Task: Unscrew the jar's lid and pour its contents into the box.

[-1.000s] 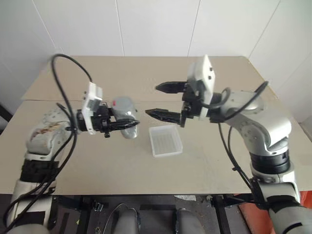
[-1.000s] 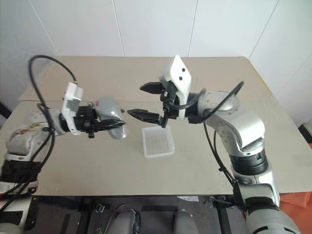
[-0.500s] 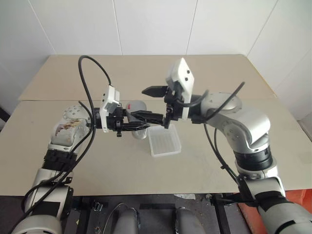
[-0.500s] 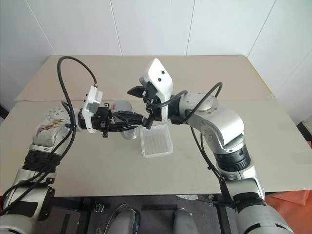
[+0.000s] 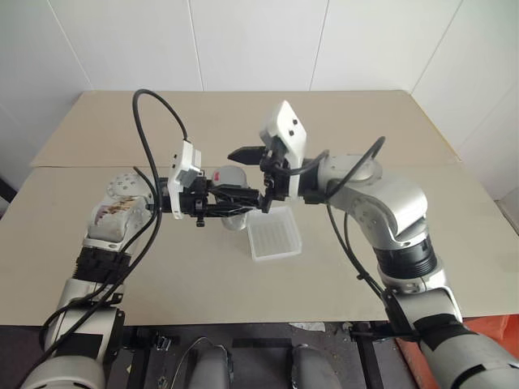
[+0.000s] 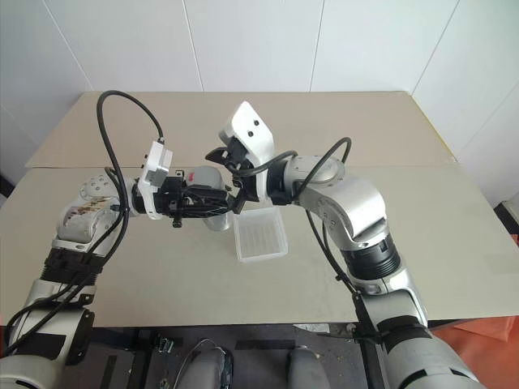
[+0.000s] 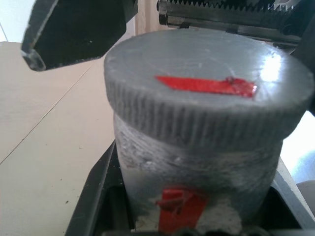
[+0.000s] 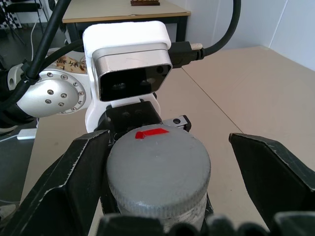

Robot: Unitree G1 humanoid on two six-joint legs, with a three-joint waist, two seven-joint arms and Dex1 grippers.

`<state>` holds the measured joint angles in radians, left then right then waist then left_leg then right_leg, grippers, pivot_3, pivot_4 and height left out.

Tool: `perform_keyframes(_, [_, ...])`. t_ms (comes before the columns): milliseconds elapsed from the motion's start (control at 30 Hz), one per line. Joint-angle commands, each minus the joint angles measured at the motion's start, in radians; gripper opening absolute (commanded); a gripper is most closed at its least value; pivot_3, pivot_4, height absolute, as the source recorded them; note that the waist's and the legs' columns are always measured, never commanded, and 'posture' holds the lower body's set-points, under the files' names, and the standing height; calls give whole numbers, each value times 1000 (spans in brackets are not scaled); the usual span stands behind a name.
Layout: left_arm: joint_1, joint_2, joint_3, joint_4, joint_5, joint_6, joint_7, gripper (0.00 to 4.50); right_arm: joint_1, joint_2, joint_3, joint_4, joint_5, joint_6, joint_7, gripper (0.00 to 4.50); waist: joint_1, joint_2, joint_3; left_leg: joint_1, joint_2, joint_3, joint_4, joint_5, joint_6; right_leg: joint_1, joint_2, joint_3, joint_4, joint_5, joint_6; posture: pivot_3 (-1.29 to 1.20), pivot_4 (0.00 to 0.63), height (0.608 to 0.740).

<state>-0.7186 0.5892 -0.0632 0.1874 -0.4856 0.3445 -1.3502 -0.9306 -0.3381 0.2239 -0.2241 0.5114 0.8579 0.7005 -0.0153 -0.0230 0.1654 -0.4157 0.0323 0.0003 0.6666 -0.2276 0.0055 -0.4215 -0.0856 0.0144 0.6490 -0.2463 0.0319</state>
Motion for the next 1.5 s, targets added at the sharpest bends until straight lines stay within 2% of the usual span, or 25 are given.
perform_keyframes(33, [-6,10,12,-35,2,-17,-13,1931,-22,4,-18,-21,-1,-28,14,3953,0,0,0,0,0,0,0,0,0,0,0,0,0,0,0,0,150,740])
perform_keyframes(100, [-7,10,13,-36,2,-17,-14,1931,-22,7,-21,-19,-2,-33,19,3252,-1,0,0,0,0,0,0,0,0,0,0,0,0,0,0,0,150,740])
perform_keyframes(167, [-7,9,13,-37,1,-17,-17,1931,-21,8,-22,-19,-4,-38,26,2749,0,0,0,0,0,0,0,0,0,0,0,0,0,0,0,0,150,740])
perform_keyframes(400, [-14,5,5,-31,-6,-40,-67,1931,-8,-2,-24,-8,16,-70,101,2747,0,0,0,0,0,0,0,0,0,0,0,0,0,0,0,0,150,740])
perform_keyframes(700, [-30,20,2,-54,-127,-1,-257,1931,5,-20,-12,109,34,-259,390,2747,-2,0,0,0,0,0,0,0,0,0,0,0,0,0,0,0,150,740])
perform_keyframes(833, [-24,50,-40,-82,-174,-8,-264,1931,-6,-12,-4,151,22,-299,434,2747,-3,0,0,0,1,0,0,0,0,0,1,0,0,0,0,0,150,740])
perform_keyframes(1000, [-27,48,-52,-74,-164,-31,-264,1931,-20,2,2,191,7,-327,453,2747,-2,0,0,0,1,0,0,0,0,0,1,0,1,0,0,0,150,740])
perform_keyframes(1067, [-26,37,-36,-66,-141,-38,-263,1931,-20,1,-1,194,5,-329,450,3460,-1,0,0,0,1,0,0,0,0,0,1,0,0,0,0,0,150,740])
perform_keyframes(1200, [-9,36,-16,-58,-100,-49,-219,1931,-7,-7,-19,172,-2,-320,422,4491,0,0,0,0,1,0,1,0,0,0,1,0,1,0,0,0,150,740])
perform_keyframes(1500, [23,39,31,-66,-47,-13,-43,1931,60,-73,-84,2,24,-223,291,4491,1,0,0,0,0,0,1,0,0,0,1,0,1,0,0,0,150,740])
